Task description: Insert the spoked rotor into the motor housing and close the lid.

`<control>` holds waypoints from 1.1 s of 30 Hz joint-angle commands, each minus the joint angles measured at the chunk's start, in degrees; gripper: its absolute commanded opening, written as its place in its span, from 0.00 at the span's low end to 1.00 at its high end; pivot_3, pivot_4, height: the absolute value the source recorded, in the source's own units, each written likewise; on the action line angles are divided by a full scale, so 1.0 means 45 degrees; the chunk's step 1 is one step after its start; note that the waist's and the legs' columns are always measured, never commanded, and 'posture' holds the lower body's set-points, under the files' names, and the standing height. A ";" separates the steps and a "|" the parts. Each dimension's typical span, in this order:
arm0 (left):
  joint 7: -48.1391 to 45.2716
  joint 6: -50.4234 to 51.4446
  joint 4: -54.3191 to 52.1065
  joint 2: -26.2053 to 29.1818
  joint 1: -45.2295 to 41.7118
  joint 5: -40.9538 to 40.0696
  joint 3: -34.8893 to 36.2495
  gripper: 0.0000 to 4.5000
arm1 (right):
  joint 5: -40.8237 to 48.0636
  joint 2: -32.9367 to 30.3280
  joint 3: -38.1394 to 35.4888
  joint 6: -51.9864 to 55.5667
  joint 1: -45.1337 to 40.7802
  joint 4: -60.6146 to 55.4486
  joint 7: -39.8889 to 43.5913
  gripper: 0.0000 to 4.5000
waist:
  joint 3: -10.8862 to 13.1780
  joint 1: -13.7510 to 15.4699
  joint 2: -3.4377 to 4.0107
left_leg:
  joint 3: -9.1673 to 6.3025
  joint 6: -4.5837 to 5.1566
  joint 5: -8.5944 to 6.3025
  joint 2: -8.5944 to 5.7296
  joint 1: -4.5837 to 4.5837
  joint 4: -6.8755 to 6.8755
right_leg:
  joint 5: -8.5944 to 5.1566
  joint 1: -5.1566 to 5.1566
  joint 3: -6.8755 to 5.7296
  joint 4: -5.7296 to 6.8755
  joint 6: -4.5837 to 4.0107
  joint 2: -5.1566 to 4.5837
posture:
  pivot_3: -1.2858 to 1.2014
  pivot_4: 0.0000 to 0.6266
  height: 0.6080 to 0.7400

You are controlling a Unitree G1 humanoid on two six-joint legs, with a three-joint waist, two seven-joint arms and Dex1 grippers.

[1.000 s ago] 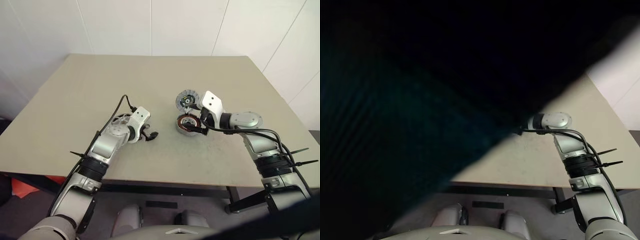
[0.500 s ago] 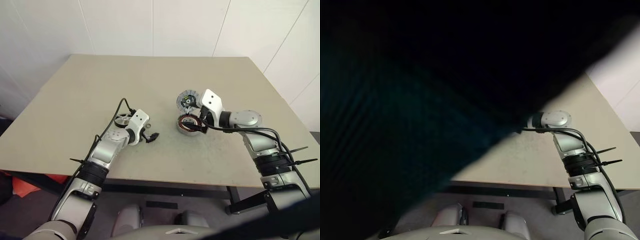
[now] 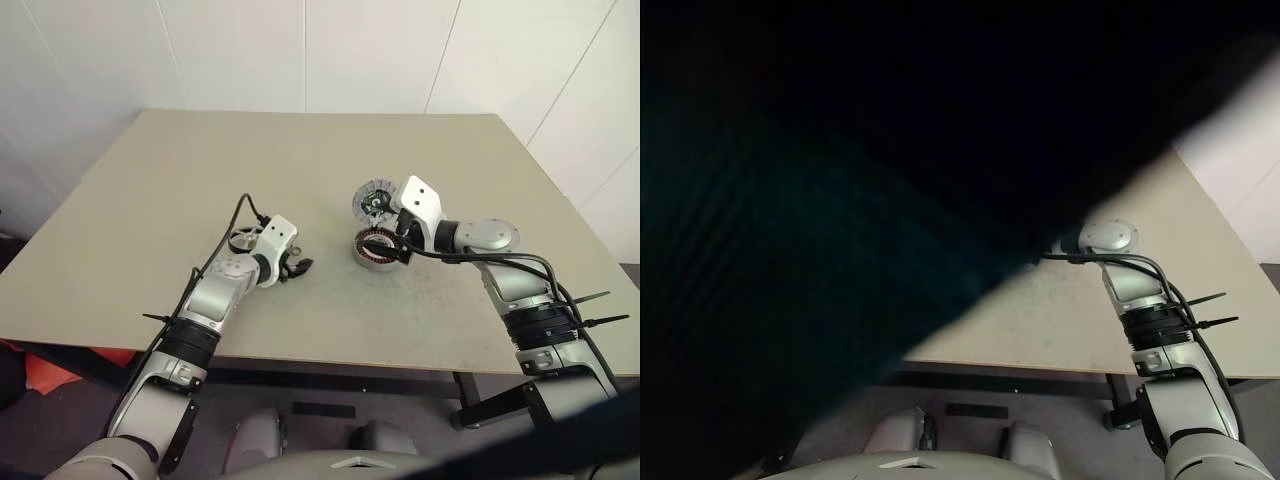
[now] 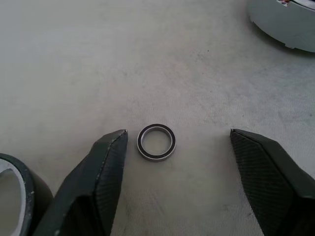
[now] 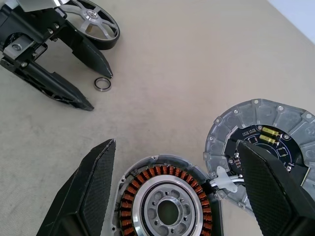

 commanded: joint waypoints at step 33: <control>-0.0179 0.0408 -0.0381 0.0130 0.0075 -0.0116 0.0374 0.16 | -0.0351 0.0158 -0.0087 -0.0299 -0.0592 -0.0132 -0.0277 0.98 | 0.0001 -0.0011 0.0000 | 0.0003 0.0031 0.0017 0.0000 -0.0011 -0.0049 | 0.0001 -0.0014 -0.0001 -0.0049 -0.0001 0.0001 | 0.52 0.00 1.00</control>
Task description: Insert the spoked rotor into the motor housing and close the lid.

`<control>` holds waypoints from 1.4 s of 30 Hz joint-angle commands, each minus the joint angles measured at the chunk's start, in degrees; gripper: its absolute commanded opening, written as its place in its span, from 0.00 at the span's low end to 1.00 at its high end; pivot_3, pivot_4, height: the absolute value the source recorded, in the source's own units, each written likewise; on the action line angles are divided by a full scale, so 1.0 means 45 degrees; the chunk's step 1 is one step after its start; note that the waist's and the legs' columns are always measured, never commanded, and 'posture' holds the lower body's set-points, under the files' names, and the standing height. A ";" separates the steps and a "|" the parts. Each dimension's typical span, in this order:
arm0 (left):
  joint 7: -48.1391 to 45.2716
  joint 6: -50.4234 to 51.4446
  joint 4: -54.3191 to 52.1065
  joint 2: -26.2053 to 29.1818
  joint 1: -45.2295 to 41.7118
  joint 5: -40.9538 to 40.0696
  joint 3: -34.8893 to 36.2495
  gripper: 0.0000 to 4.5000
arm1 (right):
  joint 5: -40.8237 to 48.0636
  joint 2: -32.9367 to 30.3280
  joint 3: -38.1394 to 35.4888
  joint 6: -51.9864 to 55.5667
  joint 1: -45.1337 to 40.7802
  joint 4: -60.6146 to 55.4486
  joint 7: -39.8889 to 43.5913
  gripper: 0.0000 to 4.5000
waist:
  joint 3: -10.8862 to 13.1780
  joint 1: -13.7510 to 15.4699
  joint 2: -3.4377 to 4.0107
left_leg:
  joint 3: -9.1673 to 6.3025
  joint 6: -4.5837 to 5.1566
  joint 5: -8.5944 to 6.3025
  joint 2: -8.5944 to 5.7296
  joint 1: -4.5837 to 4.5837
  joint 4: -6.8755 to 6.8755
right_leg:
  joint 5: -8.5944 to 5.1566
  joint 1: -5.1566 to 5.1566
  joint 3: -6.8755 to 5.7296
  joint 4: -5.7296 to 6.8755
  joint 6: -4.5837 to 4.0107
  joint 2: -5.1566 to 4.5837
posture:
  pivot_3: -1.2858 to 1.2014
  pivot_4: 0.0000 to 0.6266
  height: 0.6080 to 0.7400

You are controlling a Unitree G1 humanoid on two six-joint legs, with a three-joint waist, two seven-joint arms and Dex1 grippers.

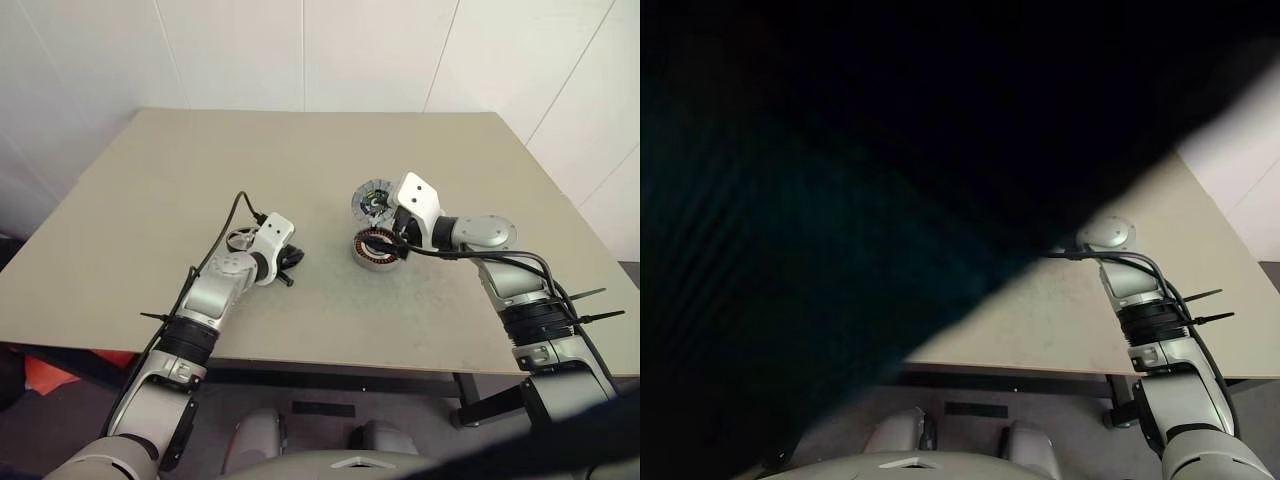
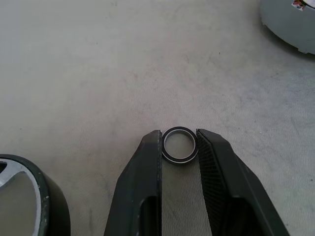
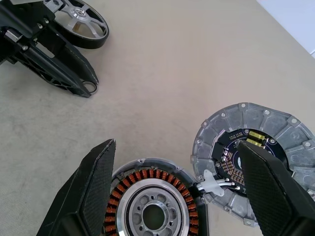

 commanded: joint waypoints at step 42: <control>-0.5913 -0.2487 0.5036 -0.1805 -0.5692 -0.0465 -0.1515 0.16 | -0.1707 -0.4086 -0.2123 0.1269 0.1619 -0.3051 -0.2081 0.98 | 0.0011 0.0035 -0.0005 | 0.0007 0.0074 -0.0023 0.0000 -0.0093 -0.0007 | 0.0023 -0.0033 -0.0033 -0.0107 -0.0015 -0.0001 | 0.52 0.00 1.00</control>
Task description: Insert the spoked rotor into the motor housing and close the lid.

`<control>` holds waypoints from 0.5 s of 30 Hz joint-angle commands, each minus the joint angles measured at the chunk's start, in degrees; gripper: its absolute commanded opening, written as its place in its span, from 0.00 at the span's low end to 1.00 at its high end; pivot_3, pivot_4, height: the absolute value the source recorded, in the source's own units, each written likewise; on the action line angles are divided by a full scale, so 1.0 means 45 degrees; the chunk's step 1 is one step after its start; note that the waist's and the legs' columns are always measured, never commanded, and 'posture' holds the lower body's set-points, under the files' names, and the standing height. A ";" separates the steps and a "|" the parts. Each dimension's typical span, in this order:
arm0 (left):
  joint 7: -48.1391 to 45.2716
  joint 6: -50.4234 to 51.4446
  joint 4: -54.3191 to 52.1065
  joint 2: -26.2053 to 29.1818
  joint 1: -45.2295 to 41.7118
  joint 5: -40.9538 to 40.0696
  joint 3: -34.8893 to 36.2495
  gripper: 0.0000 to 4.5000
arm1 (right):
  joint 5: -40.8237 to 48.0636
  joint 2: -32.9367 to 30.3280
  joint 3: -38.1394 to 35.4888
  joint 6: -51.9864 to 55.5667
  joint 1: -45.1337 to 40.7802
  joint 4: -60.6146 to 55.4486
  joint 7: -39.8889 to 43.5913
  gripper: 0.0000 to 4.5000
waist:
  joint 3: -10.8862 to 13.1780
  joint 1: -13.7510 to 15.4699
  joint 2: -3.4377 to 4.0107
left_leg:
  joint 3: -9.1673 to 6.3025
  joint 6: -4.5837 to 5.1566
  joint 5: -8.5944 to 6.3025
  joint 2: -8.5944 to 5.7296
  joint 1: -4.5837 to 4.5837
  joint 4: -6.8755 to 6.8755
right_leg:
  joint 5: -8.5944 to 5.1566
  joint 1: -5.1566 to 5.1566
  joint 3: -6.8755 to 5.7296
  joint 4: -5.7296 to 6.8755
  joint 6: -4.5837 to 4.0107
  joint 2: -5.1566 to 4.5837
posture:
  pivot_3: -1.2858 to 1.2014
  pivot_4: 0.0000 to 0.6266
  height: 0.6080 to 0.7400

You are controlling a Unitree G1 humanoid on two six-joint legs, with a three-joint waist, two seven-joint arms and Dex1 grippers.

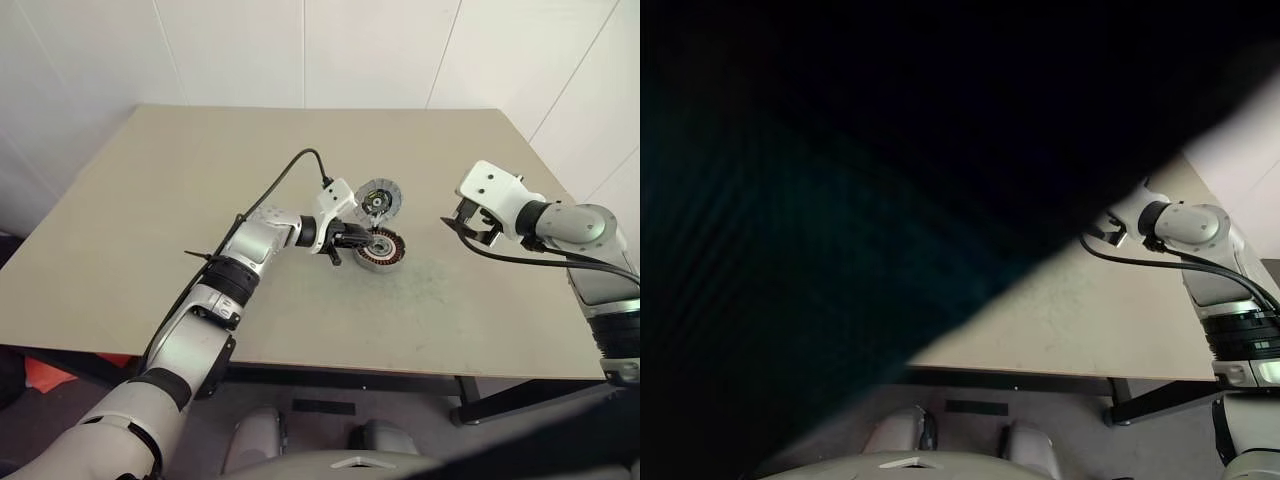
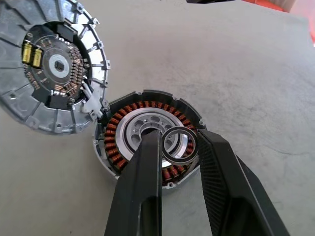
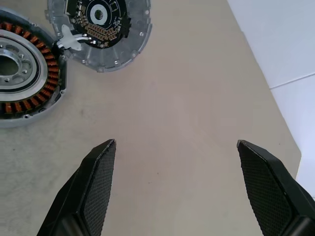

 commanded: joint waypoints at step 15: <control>-0.0099 -0.2442 0.3405 -0.1031 -0.1909 0.1311 0.0244 0.16 | 0.0287 0.0043 -0.1169 0.0921 0.1200 -0.2010 -0.0889 0.98 | 0.0000 0.0011 0.0000 | -0.0001 0.0001 0.0001 -0.0001 0.0003 0.0004 | 0.0004 0.0005 -0.0002 0.0004 0.0007 -0.0006 | 0.52 0.00 1.00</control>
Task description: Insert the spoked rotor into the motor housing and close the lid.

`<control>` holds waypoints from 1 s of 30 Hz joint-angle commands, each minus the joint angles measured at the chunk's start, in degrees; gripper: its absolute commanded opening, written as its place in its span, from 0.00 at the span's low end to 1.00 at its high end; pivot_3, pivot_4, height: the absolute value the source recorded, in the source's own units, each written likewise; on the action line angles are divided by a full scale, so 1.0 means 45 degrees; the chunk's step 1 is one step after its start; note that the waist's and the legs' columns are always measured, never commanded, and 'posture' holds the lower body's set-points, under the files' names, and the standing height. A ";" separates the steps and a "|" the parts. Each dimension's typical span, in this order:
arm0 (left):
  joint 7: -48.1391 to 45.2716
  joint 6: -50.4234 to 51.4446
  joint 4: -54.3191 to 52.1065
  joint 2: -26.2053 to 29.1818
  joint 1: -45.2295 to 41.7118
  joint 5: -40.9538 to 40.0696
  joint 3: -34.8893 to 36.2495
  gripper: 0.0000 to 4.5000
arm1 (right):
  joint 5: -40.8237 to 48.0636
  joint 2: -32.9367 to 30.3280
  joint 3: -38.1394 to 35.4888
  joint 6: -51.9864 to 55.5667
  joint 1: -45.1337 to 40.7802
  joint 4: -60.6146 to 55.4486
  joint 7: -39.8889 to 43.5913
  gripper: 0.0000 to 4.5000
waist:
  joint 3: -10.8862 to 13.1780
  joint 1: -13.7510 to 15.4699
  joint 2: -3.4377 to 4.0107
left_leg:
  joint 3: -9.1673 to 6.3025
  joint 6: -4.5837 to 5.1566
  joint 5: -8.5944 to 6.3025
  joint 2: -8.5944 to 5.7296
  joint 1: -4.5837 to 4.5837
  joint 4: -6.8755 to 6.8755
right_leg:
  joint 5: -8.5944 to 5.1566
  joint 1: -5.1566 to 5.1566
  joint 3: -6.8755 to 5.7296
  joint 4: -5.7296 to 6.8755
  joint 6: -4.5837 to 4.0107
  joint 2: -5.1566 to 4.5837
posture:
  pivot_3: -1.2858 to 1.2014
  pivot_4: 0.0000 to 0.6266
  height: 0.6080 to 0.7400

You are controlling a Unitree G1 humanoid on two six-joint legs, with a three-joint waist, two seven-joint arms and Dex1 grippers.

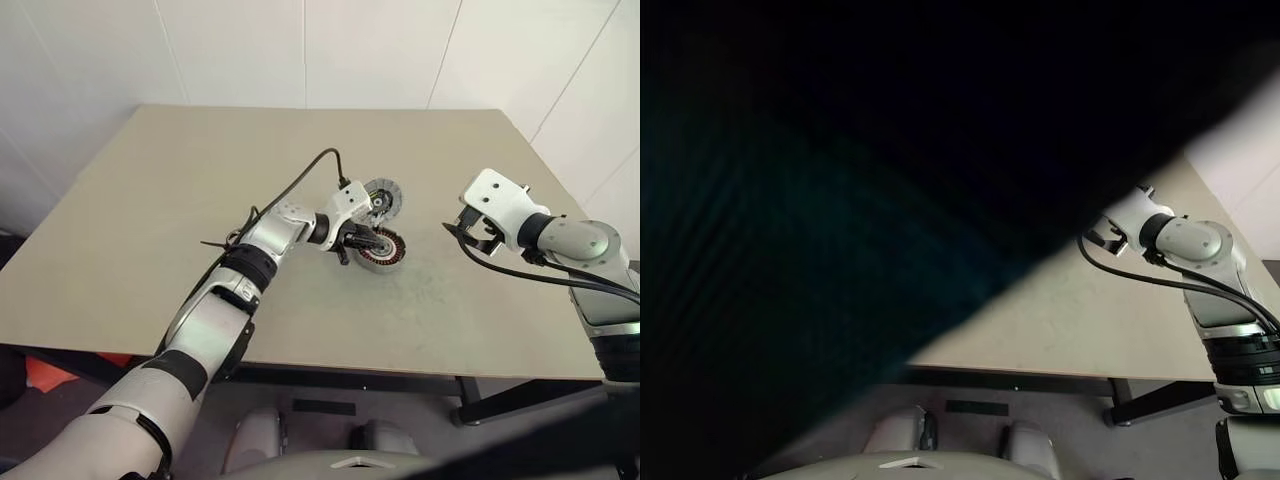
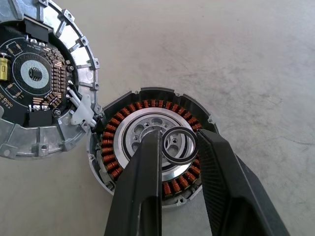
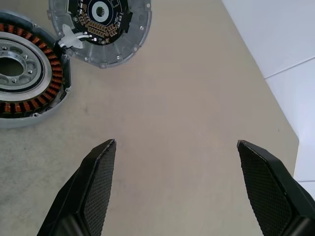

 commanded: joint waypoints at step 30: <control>0.1412 -0.1910 0.2856 -0.0933 -0.1362 0.1512 0.0743 0.50 | 0.0049 0.0234 -0.0277 -0.0141 -0.0336 -0.0395 -0.0215 0.98 | 0.0000 0.0012 0.0000 | 0.0000 0.0001 0.0002 0.0000 0.0002 0.0005 | 0.0010 0.0004 -0.0001 0.0006 0.0016 -0.0003 | 0.52 0.00 1.00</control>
